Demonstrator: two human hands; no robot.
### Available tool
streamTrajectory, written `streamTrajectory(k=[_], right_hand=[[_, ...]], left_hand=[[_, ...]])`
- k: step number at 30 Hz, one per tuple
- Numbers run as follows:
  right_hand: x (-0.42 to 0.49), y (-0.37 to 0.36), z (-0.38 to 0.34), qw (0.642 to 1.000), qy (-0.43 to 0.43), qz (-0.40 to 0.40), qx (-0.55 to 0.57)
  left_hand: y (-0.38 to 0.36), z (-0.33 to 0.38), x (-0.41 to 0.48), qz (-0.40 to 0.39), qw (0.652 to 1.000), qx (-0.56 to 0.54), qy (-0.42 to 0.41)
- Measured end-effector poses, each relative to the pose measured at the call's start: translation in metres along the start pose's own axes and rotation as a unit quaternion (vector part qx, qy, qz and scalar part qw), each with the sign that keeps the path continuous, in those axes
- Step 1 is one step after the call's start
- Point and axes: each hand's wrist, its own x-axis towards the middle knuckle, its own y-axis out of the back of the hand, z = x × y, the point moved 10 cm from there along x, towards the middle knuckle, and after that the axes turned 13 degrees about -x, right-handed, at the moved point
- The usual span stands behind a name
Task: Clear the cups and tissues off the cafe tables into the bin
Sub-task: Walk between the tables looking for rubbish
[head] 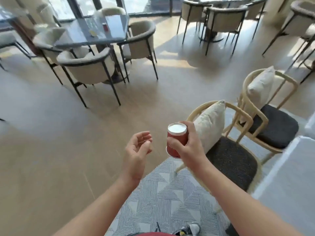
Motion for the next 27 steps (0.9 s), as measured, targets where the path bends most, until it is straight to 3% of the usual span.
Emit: streamTrajectory(k=[7,14,27], right_hand=[[-0.035,-0.208,-0.129,0.988,0.074,-0.137,0.023],[-0.111,-0.406,-0.249,0.948,0.153,-0.275,0.044],[-0.24,-0.706,-0.401,0.823,0.274,-0.497,0.033]], left_hand=[[0.218,0.085,-0.034,0.129,0.99,-0.02,-0.061],[0.415,0.153,-0.105,0.275,0.953,-0.033,-0.12],[0.684,0.218,-0.214,0.545,0.808,-0.094,-0.205]])
